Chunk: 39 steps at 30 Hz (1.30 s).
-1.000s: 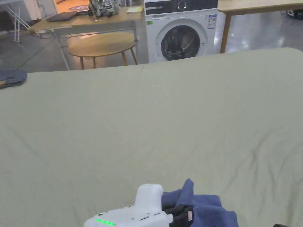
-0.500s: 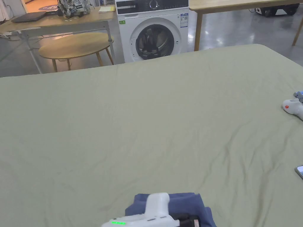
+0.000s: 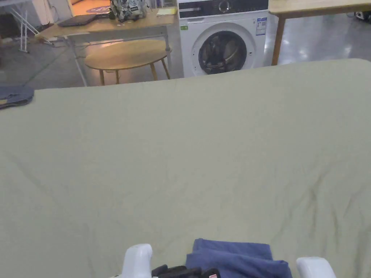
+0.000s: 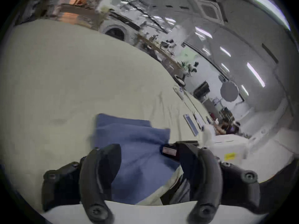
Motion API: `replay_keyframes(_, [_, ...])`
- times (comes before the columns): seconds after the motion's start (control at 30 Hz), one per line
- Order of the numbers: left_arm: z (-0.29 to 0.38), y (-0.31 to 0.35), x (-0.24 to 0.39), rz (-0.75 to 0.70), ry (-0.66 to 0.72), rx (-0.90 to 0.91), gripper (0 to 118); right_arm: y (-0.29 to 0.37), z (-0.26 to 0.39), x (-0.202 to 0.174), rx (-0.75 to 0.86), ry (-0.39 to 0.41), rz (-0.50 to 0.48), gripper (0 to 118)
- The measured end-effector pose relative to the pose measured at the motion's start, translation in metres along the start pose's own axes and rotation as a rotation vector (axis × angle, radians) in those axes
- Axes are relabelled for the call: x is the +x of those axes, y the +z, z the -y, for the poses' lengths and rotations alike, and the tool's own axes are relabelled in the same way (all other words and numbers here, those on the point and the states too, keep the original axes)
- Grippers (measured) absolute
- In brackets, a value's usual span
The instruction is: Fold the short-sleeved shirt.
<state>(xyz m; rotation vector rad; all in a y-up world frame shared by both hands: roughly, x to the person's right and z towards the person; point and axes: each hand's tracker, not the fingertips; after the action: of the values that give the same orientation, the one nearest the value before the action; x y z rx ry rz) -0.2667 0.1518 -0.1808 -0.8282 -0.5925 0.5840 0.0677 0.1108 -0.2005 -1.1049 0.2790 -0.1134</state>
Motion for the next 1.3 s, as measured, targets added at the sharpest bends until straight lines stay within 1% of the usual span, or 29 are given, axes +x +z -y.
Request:
replay_keyframes(0.03, [0.000, 0.009, -0.010, -0.021, 0.029, 0.021, 76, -0.002, 0.002, 0.002, 0.023, 0.012, -0.025, 0])
replay_keyframes(0.07, [0.003, 0.014, -0.022, -0.027, 0.043, 0.033, 76, 0.003, 0.002, 0.004, 0.054, -0.004, -0.033, 0])
replay_keyframes(0.13, [0.007, 0.011, -0.043, -0.038, 0.104, -0.001, 76, 0.006, 0.002, 0.005, 0.054, -0.041, -0.047, 0])
replay_keyframes(0.2, [0.013, -0.002, -0.053, 0.014, 0.155, -0.012, 76, 0.004, 0.005, 0.007, 0.060, -0.055, -0.053, 0])
replay_keyframes(0.27, [0.020, -0.029, -0.064, 0.071, 0.196, -0.061, 76, 0.008, 0.005, 0.007, 0.067, -0.070, -0.060, 0])
replay_keyframes(0.3, [0.022, -0.040, -0.066, 0.069, 0.201, -0.086, 76, 0.010, 0.005, 0.007, 0.067, -0.076, -0.063, 0])
replay_keyframes(0.33, [0.025, -0.051, -0.066, 0.061, 0.219, -0.107, 69, 0.010, 0.004, 0.008, 0.064, -0.082, -0.066, 0])
replay_keyframes(0.37, [0.028, -0.059, -0.066, 0.078, 0.244, -0.108, 46, 0.012, 0.003, 0.008, 0.059, -0.088, -0.070, 0])
replay_keyframes(0.4, [0.029, -0.063, -0.061, 0.095, 0.265, -0.085, 29, 0.013, 0.003, 0.008, 0.056, -0.093, -0.069, 0])
replay_keyframes(0.47, [0.028, -0.062, -0.058, 0.022, 0.290, -0.075, 24, 0.020, 0.002, 0.009, 0.059, -0.106, -0.077, 0])
replay_keyframes(0.5, [0.028, -0.056, -0.060, 0.070, 0.287, -0.056, 23, 0.020, 0.003, 0.011, 0.064, -0.115, -0.090, 0])
replay_keyframes(0.53, [0.028, -0.045, -0.066, 0.114, 0.277, 0.003, 23, 0.024, 0.003, 0.012, 0.079, -0.133, -0.114, 0])
replay_keyframes(0.57, [0.024, -0.034, -0.066, 0.106, 0.269, 0.019, 23, 0.028, 0.002, 0.014, 0.098, -0.151, -0.148, 0])
replay_keyframes(0.63, [0.011, 0.004, -0.072, 0.043, 0.255, 0.088, 22, 0.034, 0.002, 0.016, 0.119, -0.157, -0.146, 0])
replay_keyframes(0.7, [0.001, 0.061, -0.091, 0.019, 0.309, 0.149, 22, 0.036, -0.002, 0.017, 0.142, -0.159, -0.145, 0])
replay_keyframes(0.73, [-0.001, 0.095, -0.105, -0.032, 0.345, 0.211, 22, 0.036, -0.005, 0.019, 0.146, -0.161, -0.155, 0])
replay_keyframes(0.8, [-0.010, 0.165, -0.139, -0.167, 0.320, 0.281, 22, 0.034, -0.009, 0.020, 0.149, -0.153, -0.176, 0])
replay_keyframes(0.87, [-0.021, 0.232, -0.174, -0.323, 0.340, 0.342, 22, 0.031, -0.014, 0.020, 0.152, -0.135, -0.187, 0])
replay_keyframes(0.93, [-0.037, 0.272, -0.200, -0.421, 0.380, 0.358, 22, 0.029, -0.020, 0.018, 0.148, -0.131, -0.203, 0])
replay_keyframes(1.0, [-0.056, 0.293, -0.220, -0.522, 0.350, 0.308, 22, 0.027, -0.022, 0.018, 0.149, -0.144, -0.220, 0])
replay_keyframes(1.03, [-0.063, 0.296, -0.225, -0.591, 0.339, 0.313, 22, 0.027, -0.024, 0.017, 0.144, -0.150, -0.229, 0])
replay_keyframes(1.1, [-0.079, 0.293, -0.238, -0.590, 0.316, 0.295, 22, 0.029, -0.024, 0.013, 0.149, -0.142, -0.231, 0])
replay_keyframes(1.13, [-0.088, 0.293, -0.239, -0.640, 0.310, 0.284, 27, 0.031, -0.025, 0.012, 0.157, -0.127, -0.223, 0])
replay_keyframes(1.17, [-0.097, 0.293, -0.234, -0.750, 0.265, 0.283, 42, 0.034, -0.027, 0.011, 0.161, -0.110, -0.217, 0])
replay_keyframes(1.2, [-0.104, 0.295, -0.226, -0.854, 0.222, 0.290, 52, 0.037, -0.029, 0.011, 0.167, -0.094, -0.212, 0])
replay_keyframes(1.23, [-0.114, 0.303, -0.219, -0.953, 0.167, 0.292, 52, 0.042, -0.032, 0.011, 0.186, -0.071, -0.200, 0])
replay_keyframes(1.27, [-0.123, 0.310, -0.211, -0.938, 0.159, 0.306, 51, 0.046, -0.035, 0.011, 0.207, -0.047, -0.181, 0])
replay_keyframes(1.3, [-0.129, 0.314, -0.200, -0.955, 0.160, 0.324, 51, 0.050, -0.038, 0.012, 0.230, -0.028, -0.164, 0])
